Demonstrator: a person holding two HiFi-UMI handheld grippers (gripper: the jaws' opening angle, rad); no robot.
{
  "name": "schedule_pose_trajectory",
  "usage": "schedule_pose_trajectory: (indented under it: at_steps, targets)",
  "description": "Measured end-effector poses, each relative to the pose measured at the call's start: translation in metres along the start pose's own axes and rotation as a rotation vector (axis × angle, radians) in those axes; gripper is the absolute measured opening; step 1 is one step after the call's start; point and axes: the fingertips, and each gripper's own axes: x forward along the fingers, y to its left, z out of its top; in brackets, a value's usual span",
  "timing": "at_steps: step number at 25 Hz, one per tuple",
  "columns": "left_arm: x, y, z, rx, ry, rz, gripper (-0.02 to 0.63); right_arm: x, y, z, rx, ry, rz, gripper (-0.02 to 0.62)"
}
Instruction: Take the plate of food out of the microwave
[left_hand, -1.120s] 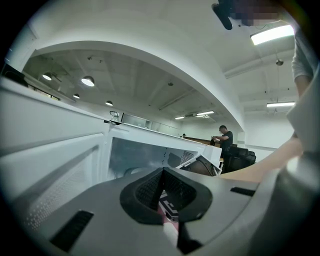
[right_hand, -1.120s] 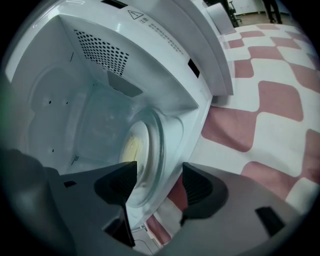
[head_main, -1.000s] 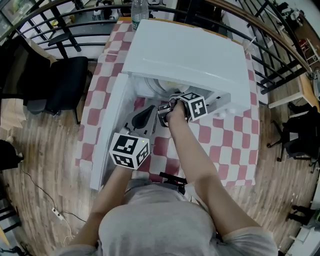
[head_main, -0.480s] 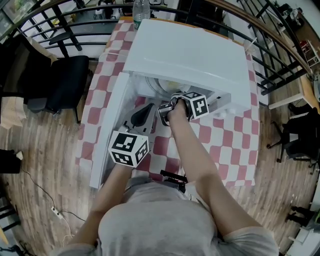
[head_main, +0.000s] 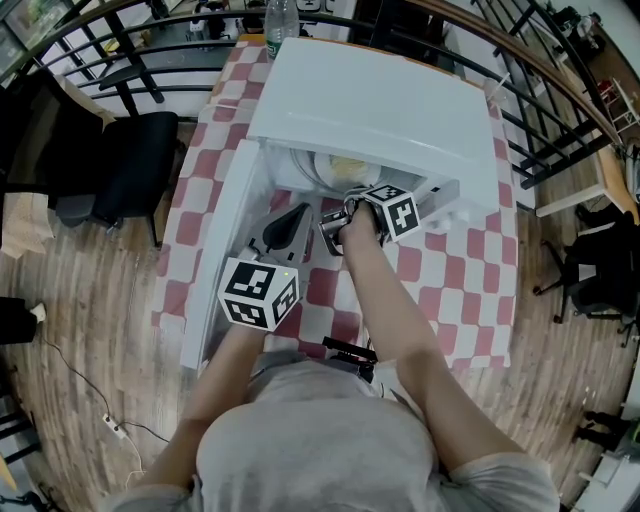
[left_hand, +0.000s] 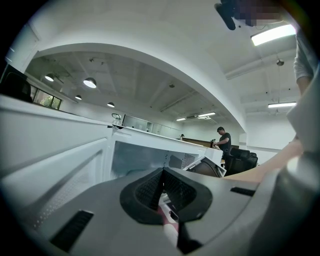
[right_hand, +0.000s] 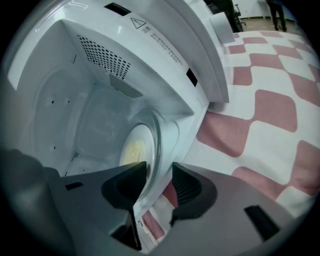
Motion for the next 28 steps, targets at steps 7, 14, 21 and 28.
schedule_pose_trajectory:
  at_steps: [7, 14, 21, 28]
  targets:
    - [-0.002, 0.003, 0.000, -0.007, -0.006, 0.010, 0.003, -0.007, 0.006, 0.004, -0.021, 0.002, 0.048, 0.060]
    - [-0.004, -0.001, 0.001, -0.008, -0.009, 0.003, 0.003, -0.012, 0.004, 0.005, 0.033, 0.020, 0.134, 0.049]
    - [-0.008, -0.002, -0.001, -0.008, -0.006, 0.005, 0.003, -0.018, 0.004, 0.004, 0.096, 0.016, 0.304, 0.037]
    - [-0.011, -0.003, -0.003, -0.005, 0.001, 0.009, 0.003, -0.026, 0.009, 0.004, 0.153, 0.011, 0.476, 0.031]
